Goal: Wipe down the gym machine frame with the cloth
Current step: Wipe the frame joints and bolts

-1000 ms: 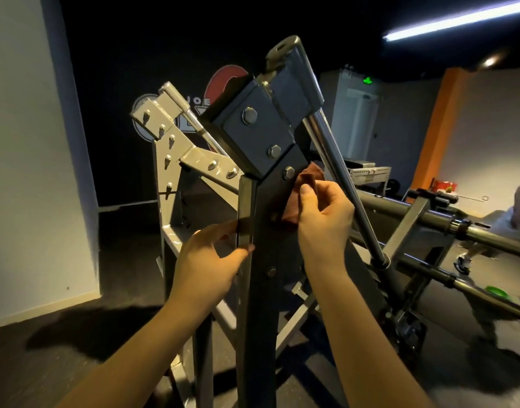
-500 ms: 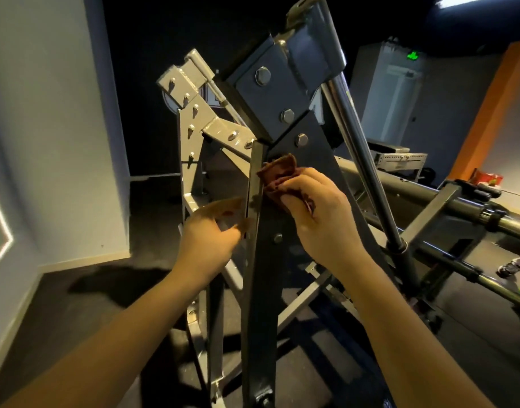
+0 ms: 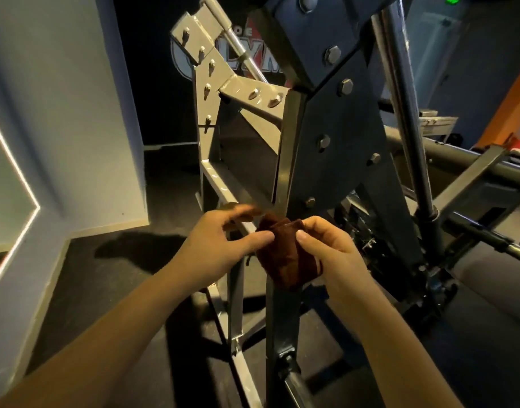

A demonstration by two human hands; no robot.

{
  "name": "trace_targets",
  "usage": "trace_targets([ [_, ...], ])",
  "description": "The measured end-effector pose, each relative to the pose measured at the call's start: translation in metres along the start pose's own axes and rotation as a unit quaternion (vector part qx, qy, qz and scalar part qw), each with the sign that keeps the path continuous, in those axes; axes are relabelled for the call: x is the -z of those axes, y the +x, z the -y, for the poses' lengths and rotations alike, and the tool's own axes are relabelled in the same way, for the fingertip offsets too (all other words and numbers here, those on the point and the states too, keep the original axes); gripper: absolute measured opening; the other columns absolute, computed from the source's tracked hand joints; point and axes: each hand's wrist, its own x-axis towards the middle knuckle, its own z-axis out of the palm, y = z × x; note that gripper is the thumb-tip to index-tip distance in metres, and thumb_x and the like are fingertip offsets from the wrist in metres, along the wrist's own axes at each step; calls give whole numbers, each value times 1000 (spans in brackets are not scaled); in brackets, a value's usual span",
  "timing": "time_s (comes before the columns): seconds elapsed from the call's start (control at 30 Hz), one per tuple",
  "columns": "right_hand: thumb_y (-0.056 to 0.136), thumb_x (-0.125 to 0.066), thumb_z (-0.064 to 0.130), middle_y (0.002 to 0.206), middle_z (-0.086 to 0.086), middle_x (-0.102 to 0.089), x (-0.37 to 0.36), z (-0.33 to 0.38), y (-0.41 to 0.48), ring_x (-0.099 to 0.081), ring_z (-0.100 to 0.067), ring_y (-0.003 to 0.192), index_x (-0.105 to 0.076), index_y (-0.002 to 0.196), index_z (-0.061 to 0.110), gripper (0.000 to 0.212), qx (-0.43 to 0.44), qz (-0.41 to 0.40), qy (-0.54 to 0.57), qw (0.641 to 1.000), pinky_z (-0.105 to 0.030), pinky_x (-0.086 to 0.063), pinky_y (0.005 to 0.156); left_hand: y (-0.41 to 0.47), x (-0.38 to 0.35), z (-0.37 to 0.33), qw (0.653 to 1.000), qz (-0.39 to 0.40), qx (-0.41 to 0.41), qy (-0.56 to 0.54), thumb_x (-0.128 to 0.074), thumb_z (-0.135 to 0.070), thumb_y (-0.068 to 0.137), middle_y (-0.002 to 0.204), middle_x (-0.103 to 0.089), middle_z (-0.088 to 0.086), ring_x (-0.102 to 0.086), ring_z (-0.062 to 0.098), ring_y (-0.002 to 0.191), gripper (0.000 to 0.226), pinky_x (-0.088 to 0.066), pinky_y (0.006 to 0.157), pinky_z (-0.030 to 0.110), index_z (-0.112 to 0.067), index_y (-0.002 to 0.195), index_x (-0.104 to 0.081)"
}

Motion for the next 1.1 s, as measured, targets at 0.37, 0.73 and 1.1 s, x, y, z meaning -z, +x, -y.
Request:
trace_targets([
  [0.37,88,-70,24,100,-9,-76,-110,-7,11,-74,-27,98,-72,104,11,21,-31,-169,27,985,-40,-60,85,47,84,55,974,163,-48,-149,-73,-17,91,98,-76,-12,-72,4,93,17,-56,83,28,-25,105,-74],
  [0.73,85,-72,18,96,-5,-78,-143,10,-13,-76,-21,92,-70,106,10,22,-55,-383,-18,922,-25,-59,68,104,56,58,919,320,-183,-141,-72,-6,92,84,-76,-7,-72,4,80,10,-55,73,18,-15,95,-74],
  [1.1,78,-75,33,107,4,-73,-147,13,50,-70,-18,105,-68,108,21,34,117,-627,-70,767,-44,-61,89,193,61,55,877,210,-426,-75,-72,-30,91,107,-71,-9,-66,4,99,26,-58,89,28,-19,115,-71],
])
